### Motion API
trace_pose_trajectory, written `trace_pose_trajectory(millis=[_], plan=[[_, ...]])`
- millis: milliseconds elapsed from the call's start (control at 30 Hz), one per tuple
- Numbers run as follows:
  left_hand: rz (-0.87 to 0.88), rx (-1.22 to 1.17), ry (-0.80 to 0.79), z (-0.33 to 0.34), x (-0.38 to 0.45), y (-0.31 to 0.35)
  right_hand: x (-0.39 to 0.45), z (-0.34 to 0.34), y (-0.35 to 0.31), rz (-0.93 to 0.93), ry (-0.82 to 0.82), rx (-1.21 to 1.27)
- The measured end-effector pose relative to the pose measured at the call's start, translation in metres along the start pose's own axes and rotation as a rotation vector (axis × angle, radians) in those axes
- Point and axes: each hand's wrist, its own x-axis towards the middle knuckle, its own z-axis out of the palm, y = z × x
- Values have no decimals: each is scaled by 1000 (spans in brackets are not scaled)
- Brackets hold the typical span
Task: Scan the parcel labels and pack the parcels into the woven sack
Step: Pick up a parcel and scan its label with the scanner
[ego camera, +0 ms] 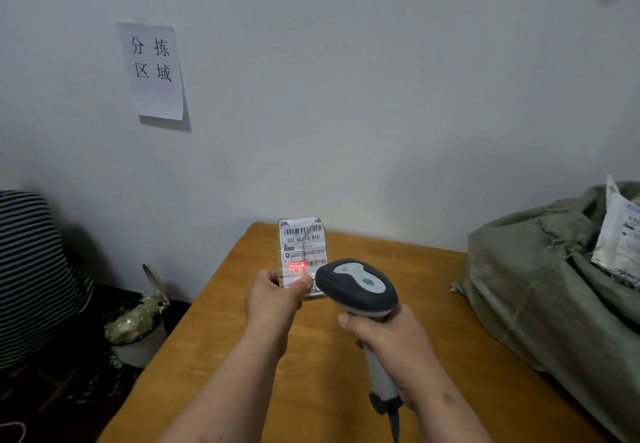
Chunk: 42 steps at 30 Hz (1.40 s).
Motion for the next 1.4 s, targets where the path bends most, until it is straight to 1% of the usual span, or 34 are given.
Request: trace_pose_trajectory(millis=[333, 500, 667, 800, 967, 1100, 1200, 1400], plan=[[5, 21, -38, 29, -24, -10, -13, -36, 12, 22, 5, -17], [18, 33, -97, 57, -39, -17, -26, -62, 15, 33, 82, 6], [37, 41, -197, 87, -46, -19, -38, -84, 19, 37, 214, 42], [38, 43, -308, 112, -49, -16, -48, -96, 23, 79, 334, 108], [52, 37, -415, 140, -66, -13, -62, -110, 34, 114, 510, 168], [112, 40, -486, 167, -84, -7, -75, -129, 45, 124, 643, 210], [166, 17, -539, 196, -101, 8, -81, -155, 49, 79, 729, 237], [358, 24, -602, 266, -142, 35, -82, -228, 62, -13, 916, 347]])
